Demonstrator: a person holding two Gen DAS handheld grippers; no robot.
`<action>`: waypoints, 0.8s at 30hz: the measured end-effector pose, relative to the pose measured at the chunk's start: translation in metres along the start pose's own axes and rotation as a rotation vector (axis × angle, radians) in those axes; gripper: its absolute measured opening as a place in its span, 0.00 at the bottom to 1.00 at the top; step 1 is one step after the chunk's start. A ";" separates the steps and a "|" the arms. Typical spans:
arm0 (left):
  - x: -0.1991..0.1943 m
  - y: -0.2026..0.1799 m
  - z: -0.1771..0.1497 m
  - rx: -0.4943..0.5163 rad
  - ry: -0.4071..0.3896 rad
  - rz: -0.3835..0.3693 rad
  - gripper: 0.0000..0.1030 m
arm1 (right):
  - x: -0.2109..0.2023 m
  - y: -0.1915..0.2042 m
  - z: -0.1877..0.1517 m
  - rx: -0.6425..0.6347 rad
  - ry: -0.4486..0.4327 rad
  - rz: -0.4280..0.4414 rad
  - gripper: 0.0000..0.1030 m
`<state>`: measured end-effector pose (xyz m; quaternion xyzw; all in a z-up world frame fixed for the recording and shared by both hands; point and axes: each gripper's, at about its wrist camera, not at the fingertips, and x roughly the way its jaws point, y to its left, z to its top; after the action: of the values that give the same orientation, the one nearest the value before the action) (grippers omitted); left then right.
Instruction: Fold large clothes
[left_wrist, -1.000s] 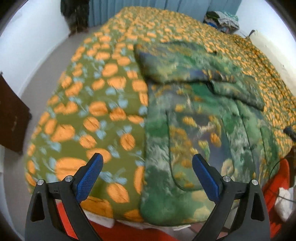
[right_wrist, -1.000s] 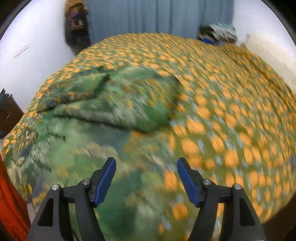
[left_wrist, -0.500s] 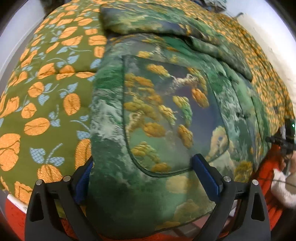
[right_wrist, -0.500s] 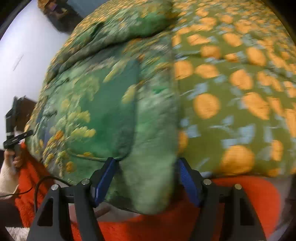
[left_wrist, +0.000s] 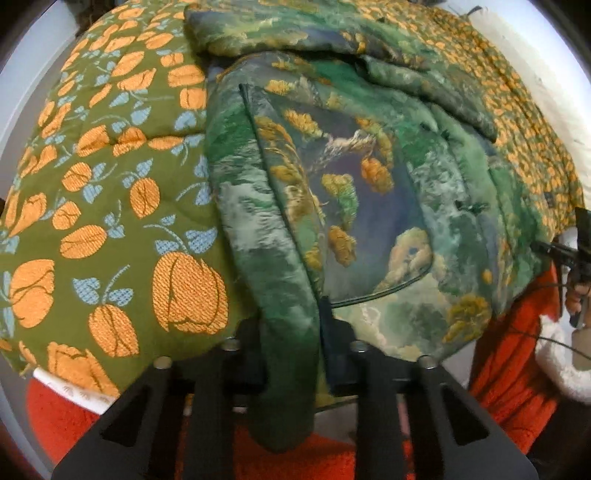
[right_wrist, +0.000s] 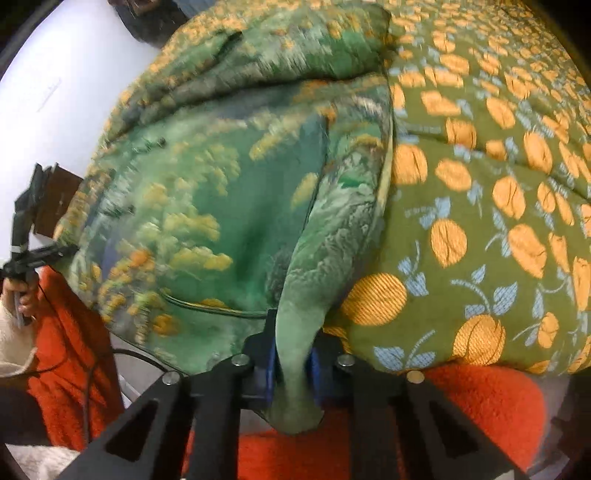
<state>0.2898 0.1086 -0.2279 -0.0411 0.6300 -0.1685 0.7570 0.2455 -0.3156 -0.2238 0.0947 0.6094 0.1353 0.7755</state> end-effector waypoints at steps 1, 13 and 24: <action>-0.006 -0.001 0.000 -0.001 -0.010 -0.004 0.15 | -0.006 0.003 0.002 -0.001 -0.018 0.005 0.13; -0.053 0.012 -0.019 -0.079 -0.038 -0.108 0.13 | -0.065 0.013 0.000 0.034 -0.119 0.098 0.12; -0.091 0.035 -0.093 -0.155 0.077 -0.172 0.13 | -0.088 0.015 -0.047 0.182 -0.083 0.265 0.10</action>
<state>0.1930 0.1834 -0.1708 -0.1467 0.6638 -0.1851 0.7097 0.1785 -0.3307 -0.1492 0.2495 0.5688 0.1767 0.7635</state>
